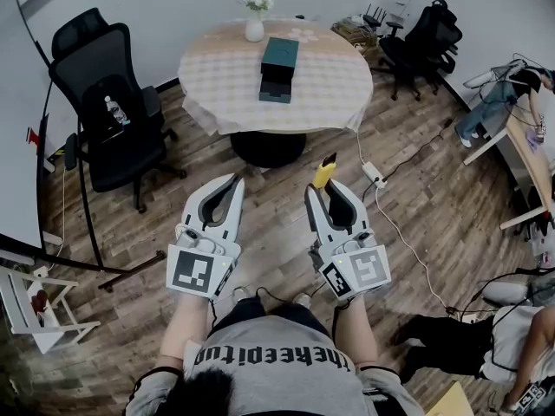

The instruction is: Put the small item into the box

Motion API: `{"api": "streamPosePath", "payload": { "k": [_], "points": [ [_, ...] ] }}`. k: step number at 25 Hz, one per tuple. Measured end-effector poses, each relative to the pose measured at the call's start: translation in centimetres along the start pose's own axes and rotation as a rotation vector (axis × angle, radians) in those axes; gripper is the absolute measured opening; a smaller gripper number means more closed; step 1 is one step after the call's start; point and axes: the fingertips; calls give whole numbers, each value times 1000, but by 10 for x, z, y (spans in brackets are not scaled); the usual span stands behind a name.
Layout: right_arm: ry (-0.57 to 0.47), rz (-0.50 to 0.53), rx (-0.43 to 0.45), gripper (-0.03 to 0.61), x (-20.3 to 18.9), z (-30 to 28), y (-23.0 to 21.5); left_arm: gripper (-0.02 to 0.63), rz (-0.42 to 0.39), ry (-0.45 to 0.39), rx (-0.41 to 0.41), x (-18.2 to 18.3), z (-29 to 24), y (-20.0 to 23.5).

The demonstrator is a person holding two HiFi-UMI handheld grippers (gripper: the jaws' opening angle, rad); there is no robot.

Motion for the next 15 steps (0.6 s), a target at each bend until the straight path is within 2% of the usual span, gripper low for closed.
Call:
{"api": "streamPosePath", "payload": {
  "k": [15],
  "points": [
    [-23,-20,-67,118,-15,-34,24,17,0,-22,-54,-20,7,45]
  ]
}}
Point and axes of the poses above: the fingertips, and each gripper's own axes: z backward along the fingers, y to its left, x out of its top, and after that the axes turned 8 degrees about -z, right-handed
